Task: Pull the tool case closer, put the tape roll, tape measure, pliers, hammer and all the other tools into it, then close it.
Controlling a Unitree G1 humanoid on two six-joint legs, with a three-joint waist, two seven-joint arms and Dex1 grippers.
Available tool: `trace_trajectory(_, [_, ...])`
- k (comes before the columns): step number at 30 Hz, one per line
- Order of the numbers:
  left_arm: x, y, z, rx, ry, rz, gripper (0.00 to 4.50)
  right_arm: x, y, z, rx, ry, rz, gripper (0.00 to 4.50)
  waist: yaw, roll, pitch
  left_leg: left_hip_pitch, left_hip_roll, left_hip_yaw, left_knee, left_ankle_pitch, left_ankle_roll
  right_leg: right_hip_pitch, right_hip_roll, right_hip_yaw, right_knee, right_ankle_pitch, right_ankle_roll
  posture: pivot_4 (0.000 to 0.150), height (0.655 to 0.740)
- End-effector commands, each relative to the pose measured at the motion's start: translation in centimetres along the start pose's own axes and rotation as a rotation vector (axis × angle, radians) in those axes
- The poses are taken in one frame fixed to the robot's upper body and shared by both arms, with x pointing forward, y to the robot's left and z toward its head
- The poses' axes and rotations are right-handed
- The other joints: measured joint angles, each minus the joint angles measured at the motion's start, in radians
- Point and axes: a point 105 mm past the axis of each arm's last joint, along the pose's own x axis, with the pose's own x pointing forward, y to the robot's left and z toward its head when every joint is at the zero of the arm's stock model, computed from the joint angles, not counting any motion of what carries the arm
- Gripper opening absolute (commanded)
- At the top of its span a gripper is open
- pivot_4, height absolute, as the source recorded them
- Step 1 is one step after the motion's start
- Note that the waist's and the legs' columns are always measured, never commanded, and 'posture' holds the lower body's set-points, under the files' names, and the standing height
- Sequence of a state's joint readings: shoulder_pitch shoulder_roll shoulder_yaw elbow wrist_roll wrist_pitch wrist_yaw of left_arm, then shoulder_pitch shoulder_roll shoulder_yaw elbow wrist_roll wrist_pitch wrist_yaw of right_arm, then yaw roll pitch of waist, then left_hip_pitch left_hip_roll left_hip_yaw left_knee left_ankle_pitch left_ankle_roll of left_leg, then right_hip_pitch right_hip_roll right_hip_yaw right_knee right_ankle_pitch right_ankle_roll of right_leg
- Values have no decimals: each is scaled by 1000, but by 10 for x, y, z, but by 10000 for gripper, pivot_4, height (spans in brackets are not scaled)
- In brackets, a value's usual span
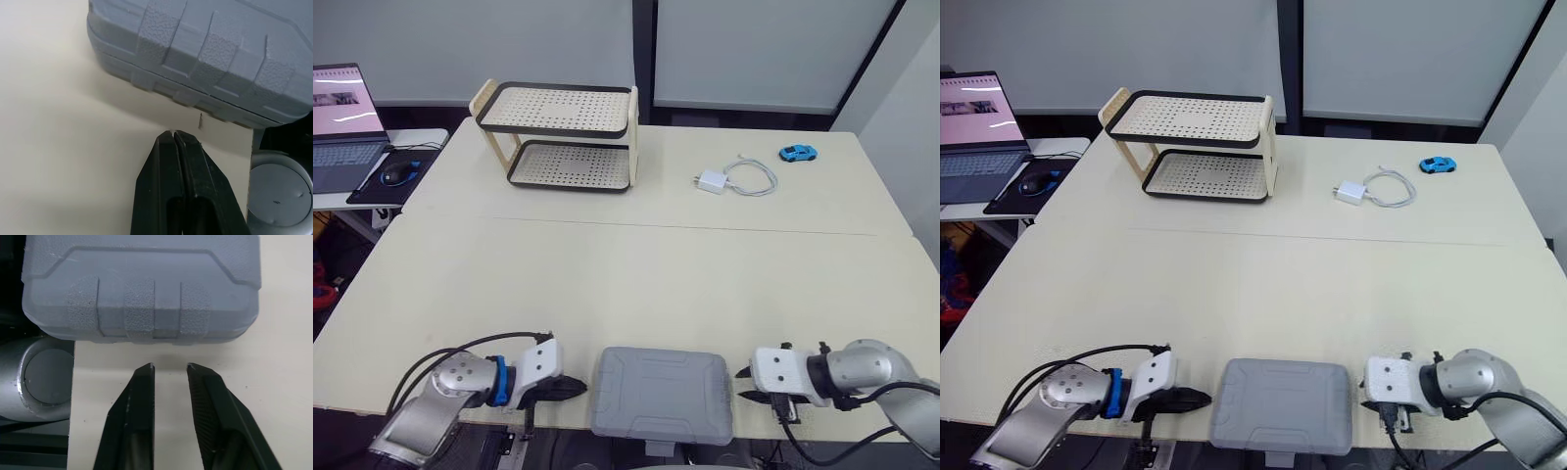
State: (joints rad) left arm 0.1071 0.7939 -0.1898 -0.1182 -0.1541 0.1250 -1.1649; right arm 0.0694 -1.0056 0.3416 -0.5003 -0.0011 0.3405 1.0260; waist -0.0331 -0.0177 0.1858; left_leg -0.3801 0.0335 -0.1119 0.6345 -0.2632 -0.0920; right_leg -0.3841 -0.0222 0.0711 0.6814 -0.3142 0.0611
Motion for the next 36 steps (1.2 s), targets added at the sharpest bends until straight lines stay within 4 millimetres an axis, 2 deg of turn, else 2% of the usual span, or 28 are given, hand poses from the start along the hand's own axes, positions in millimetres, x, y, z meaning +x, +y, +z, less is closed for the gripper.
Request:
trace_trajectory(1, [9, -2, 11, 36, -27, -7, 0, 4, -1, 8, -30, -16, 2, 1723, 0, 0, 0, 0, 0, 0, 0, 0, 0, 0, 0, 0, 0, 0, 0, 1500, 7350])
trace_trajectory(2, [11, -2, 13, 39, -32, -9, 0, 5, -2, 11, -28, -28, -1, 151, 0, 0, 0, 0, 0, 0, 1, 0, 0, 0, 0, 0, 0, 0, 0, 1500, 7350])
trace_trajectory(7, [20, 0, 24, 54, -63, -18, 0, 5, -8, 25, -10, -76, -26, 151, 1, 0, 0, 0, 0, 0, 3, 0, 0, 1, 0, 0, 0, 1, 1, 1500, 7350])
trace_trajectory(12, [22, 5, 31, 65, -79, -17, 0, 2, -12, 29, 7, -86, -45, 151, 1, 0, 0, 0, 0, -1, 6, 0, 0, 3, 0, 0, 0, 2, 2, 1500, 7350])
trace_trajectory(25, [17, -9, 20, 36, -50, -71, 0, 3, -9, 28, 14, -81, -21, 151, 0, 0, 0, 0, 0, -1, 7, 0, 0, 3, 0, 0, 0, 2, 2, 1500, 7350])
trace_trajectory(36, [17, 9, 16, 58, -37, -6, 0, 4, -7, 23, 29, -61, -11, 151, 1, 0, 0, 0, 0, -1, 7, 0, 0, 4, 0, 0, 1, 2, 2, 1500, 7350])
